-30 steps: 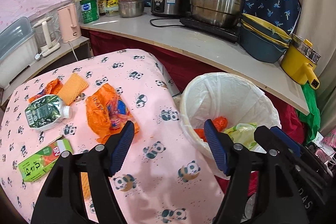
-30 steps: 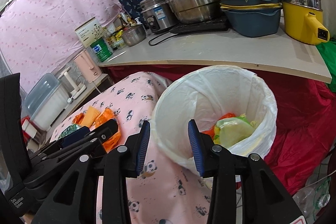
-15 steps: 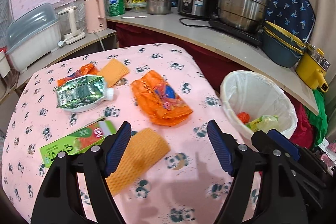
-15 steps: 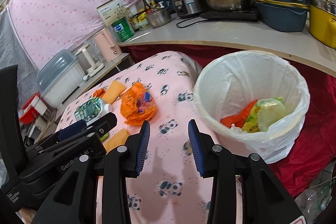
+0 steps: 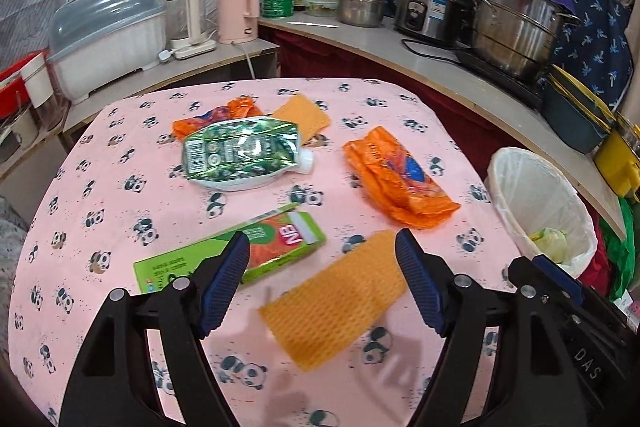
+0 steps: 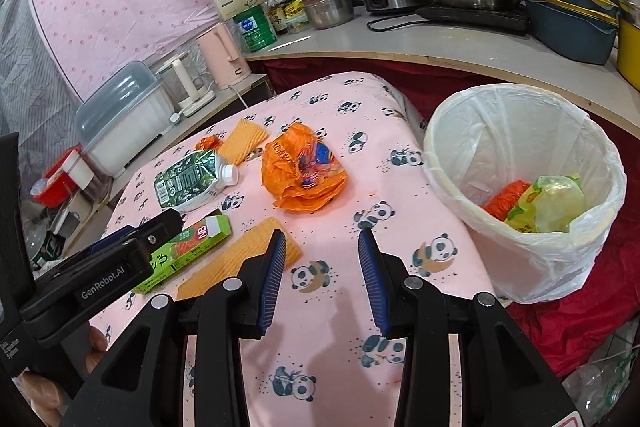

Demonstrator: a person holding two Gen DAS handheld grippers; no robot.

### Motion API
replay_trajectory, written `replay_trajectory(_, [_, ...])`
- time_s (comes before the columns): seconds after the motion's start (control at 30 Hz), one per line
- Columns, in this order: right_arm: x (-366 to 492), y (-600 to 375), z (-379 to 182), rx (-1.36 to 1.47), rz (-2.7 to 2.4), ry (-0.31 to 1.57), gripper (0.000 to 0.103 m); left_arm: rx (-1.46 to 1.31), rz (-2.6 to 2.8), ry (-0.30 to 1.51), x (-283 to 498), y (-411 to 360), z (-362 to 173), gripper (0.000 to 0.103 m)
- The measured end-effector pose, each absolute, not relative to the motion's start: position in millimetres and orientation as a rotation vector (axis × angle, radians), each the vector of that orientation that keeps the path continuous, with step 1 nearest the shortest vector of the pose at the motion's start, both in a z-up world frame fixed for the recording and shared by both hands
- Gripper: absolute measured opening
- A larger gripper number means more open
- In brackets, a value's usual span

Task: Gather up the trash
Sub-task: 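Grasp the orange mesh foam sleeve with the right gripper while the left grasps the green NB carton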

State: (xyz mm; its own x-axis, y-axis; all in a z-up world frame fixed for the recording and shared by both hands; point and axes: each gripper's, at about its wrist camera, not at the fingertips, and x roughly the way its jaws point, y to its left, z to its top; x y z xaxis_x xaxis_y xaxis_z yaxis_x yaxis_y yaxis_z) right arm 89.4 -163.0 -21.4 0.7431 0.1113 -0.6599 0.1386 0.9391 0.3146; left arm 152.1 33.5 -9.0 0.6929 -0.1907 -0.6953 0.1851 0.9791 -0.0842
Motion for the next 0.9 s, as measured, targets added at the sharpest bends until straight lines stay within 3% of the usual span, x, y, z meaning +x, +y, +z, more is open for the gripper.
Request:
replay_trajectory(0.7, [112.1,-71.7,-61.6,0.329,0.143,0.896,0.037,0.078,-0.192,0.805,154.9,117.0,-40.9,0.08])
replay_trajectory(0.9, [113.5,-56.6,-71.2,0.323,0.151,0.929,0.037,0.15,-0.284,0.797,155.9,124.3,-50.7,0.086])
